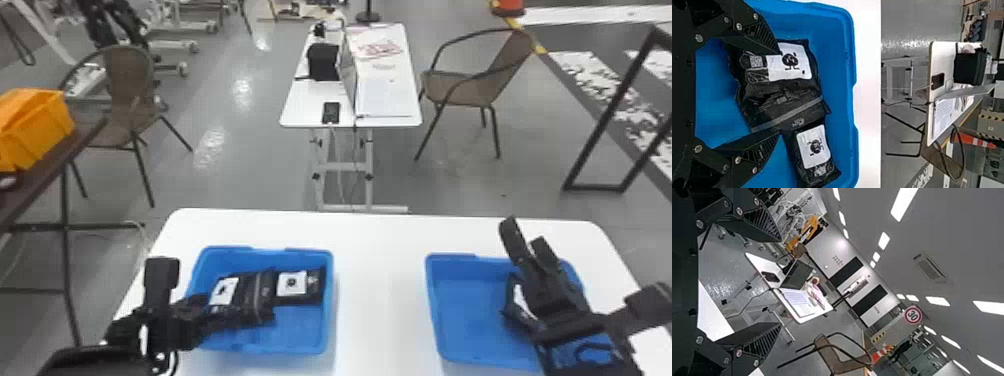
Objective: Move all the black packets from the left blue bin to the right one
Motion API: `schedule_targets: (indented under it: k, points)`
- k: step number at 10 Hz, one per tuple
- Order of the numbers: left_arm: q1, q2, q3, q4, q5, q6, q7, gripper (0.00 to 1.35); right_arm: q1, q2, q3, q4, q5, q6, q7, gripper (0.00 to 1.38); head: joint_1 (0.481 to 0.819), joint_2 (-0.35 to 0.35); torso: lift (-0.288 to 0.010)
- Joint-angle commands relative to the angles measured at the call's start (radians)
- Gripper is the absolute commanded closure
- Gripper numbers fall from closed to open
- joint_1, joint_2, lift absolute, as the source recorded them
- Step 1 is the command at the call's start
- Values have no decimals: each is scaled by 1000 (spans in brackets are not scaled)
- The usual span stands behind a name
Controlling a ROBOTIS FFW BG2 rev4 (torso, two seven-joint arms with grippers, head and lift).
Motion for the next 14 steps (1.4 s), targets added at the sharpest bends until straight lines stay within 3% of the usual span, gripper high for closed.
schedule_targets:
  k: [1,9,12,13,14]
  points:
    - [-35,-3,-7,73,17,0,22,338,2,0,3,5,-7,1,4,285,695,55,0]
    - [-61,-3,-64,100,-12,55,248,340,15,-1,5,16,-38,10,12,285,695,68,0]
    - [-115,23,-81,208,11,47,267,352,15,-1,5,20,-52,16,26,285,695,73,0]
    - [-126,23,-78,223,0,53,280,412,15,-3,5,23,-56,17,29,285,695,75,0]
    - [-132,25,-79,222,-15,64,289,591,17,-3,3,23,-59,17,29,285,695,78,0]
